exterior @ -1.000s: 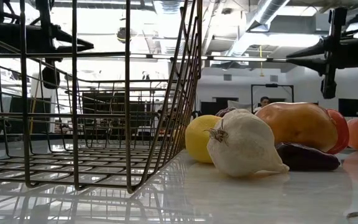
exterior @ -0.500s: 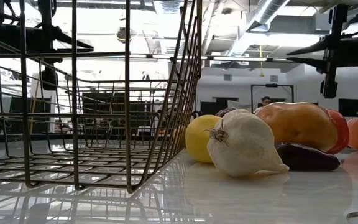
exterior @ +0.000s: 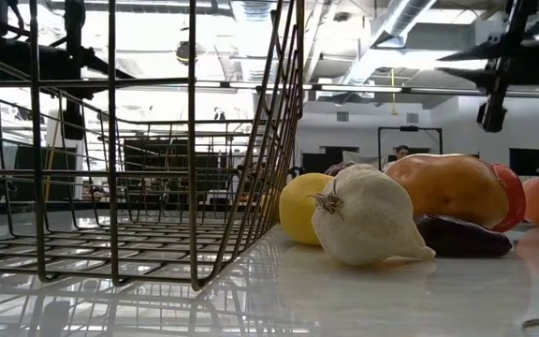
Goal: Sort produce into baskets
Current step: Put the bottom tomato into the top wire basket
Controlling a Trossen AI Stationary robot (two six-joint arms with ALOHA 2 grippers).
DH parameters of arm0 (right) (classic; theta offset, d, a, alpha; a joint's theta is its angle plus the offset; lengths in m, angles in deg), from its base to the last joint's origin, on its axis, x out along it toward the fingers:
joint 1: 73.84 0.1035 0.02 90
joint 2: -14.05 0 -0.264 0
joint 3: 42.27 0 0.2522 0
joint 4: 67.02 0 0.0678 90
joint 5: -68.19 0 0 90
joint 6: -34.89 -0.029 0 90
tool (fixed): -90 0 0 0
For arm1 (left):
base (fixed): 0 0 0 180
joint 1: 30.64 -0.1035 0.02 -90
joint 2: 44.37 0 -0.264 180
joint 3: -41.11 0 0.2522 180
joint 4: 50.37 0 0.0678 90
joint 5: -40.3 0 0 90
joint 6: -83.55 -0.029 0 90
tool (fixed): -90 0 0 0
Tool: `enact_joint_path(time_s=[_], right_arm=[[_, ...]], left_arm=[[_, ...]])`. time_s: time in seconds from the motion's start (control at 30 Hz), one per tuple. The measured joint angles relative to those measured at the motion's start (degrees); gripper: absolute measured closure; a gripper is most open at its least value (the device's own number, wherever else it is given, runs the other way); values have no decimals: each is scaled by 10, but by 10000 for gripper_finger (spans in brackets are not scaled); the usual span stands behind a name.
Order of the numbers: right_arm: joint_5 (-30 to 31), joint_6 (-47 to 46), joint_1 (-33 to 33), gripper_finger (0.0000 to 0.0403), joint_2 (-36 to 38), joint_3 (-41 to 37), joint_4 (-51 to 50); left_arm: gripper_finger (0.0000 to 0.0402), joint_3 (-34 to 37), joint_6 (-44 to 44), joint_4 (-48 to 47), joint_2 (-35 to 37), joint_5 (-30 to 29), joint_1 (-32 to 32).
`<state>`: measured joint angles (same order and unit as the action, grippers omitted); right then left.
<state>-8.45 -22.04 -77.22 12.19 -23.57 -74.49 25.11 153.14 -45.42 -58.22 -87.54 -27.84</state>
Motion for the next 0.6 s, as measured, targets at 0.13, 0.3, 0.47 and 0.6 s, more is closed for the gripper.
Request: enact_joint_path(time_s=[0.13,0.3,0.47,0.6], right_arm=[[0,48,0,343,-47,51,-27],[0,88,0,343,-142,116,-68],[-10,130,0,343,-237,166,-70],[-39,156,0,343,-304,206,-82]], left_arm=[[401,0,-11,-8,-4,-1,0],[401,0,24,-35,-5,-14,-1],[401,0,27,-30,-5,-15,-1],[401,-2,-9,62,-5,19,-1]])
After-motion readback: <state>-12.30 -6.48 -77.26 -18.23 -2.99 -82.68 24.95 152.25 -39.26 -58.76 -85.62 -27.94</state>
